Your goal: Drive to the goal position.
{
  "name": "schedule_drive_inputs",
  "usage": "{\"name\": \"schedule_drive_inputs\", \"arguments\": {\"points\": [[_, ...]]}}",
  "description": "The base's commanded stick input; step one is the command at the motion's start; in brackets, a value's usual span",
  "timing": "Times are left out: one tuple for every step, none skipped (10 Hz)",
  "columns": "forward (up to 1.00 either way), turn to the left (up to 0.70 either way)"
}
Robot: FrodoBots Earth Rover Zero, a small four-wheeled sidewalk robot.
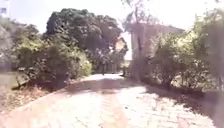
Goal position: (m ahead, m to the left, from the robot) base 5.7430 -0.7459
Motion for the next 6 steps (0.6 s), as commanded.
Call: {"name": "schedule_drive_inputs", "arguments": {"points": [[0.7,0.0],[0.7,0.0],[0.7,0.0],[0.7,0.0],[0.7,0.0],[0.7,0.0]]}}
